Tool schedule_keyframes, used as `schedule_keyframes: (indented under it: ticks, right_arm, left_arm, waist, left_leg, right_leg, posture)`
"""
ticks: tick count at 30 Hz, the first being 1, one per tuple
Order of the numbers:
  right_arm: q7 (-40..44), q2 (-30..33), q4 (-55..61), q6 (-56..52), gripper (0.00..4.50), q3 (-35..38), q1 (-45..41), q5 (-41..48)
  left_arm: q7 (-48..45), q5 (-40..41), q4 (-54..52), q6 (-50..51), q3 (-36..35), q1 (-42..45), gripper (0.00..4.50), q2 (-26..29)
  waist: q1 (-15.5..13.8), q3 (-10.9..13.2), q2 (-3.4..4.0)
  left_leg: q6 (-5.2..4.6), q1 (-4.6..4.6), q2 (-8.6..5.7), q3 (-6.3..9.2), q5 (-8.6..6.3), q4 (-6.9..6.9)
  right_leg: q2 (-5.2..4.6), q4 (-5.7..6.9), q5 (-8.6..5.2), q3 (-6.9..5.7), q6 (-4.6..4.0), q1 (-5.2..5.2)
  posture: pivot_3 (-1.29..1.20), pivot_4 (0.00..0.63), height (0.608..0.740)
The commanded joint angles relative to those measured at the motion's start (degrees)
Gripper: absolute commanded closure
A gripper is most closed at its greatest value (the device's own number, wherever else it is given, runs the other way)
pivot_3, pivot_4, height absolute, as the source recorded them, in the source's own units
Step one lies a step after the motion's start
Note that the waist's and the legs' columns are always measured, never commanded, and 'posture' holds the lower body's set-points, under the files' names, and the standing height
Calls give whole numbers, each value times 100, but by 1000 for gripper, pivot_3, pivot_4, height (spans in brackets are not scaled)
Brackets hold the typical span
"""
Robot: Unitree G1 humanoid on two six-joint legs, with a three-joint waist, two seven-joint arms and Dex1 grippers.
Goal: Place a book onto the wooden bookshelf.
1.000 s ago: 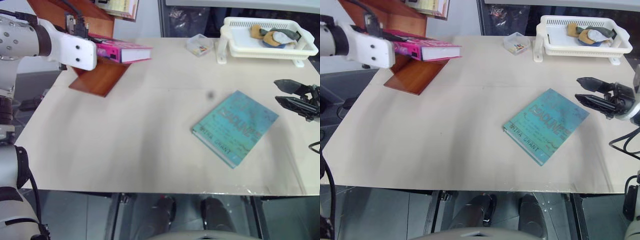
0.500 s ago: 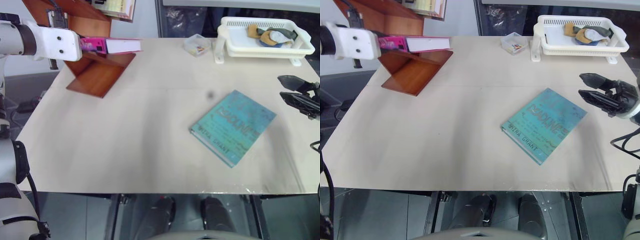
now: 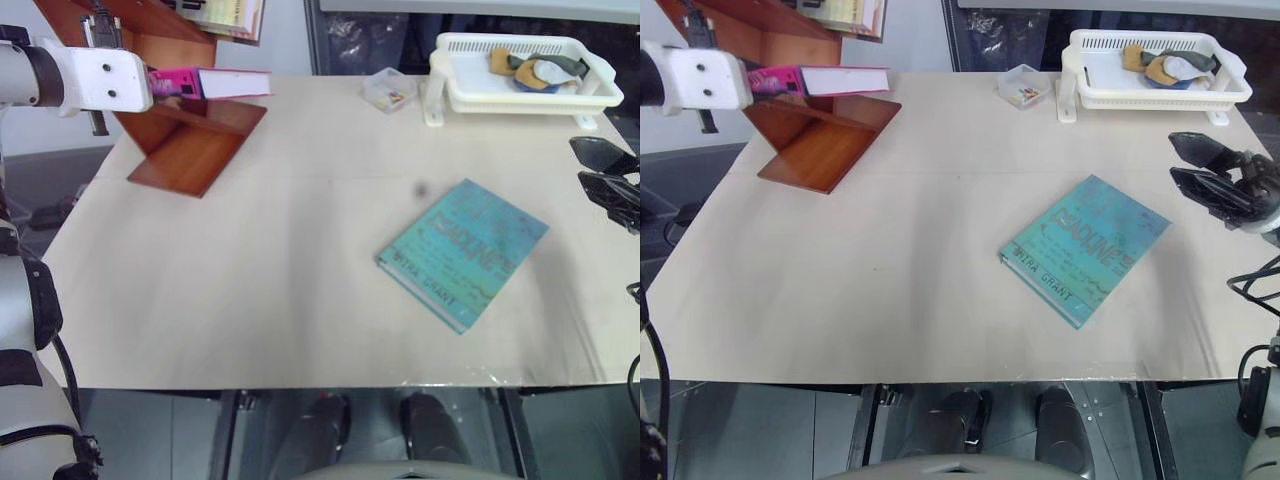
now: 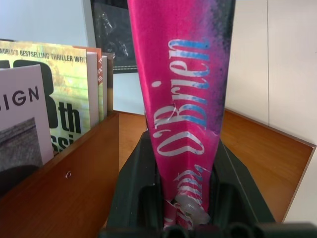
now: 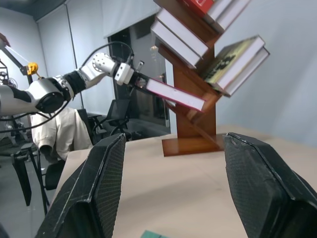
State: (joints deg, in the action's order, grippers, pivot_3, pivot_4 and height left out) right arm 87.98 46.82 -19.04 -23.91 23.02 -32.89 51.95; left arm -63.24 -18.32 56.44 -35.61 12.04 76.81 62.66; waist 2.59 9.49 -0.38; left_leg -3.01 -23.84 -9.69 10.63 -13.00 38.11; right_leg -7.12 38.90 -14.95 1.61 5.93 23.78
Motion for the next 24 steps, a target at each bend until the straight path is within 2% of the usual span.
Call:
schedule_keyframes:
  ticks: [1, 12, 20, 24]
  right_arm:
    - [42, 29, 238, -51, 1323, 204, -96, 117]
    - [-44, -48, 342, -208, 1323, 220, -189, 186]
    - [-48, -42, 259, -218, 1323, 175, -317, 104]
    - [-29, -9, 229, -245, 1323, 165, -364, 62]
  left_arm:
    - [32, -226, 347, 60, 79, 138, 4013, 119]
    - [400, -471, 1006, 94, 141, 306, 4013, 141]
    - [285, -516, 1363, -22, 157, 394, 4013, 58]
    - [772, -879, 1445, -127, 371, 456, 4013, 74]
  waist:
    - [5, 0, 1]
    - [83, -2, 4]
    - [146, -9, 16]
    - [141, -11, 19]
  left_leg:
    - [0, 0, 0, 0, 0, 0]
    - [-2, 3, 1, -5, -1, 0]
    - [-7, 5, 1, -11, -4, 1]
    - [-8, 5, 1, -12, -4, 1]
  right_leg:
    - [0, 0, 0, 0, 0, 0]
    - [1, 4, 0, 6, 1, 1]
    - [1, 6, 0, 12, 1, 2]
    - [1, 7, 0, 13, 1, 2]
  posture:
    - [0, 150, 740]
    - [0, 150, 740]
    - [0, 150, 740]
    - [0, 150, 740]
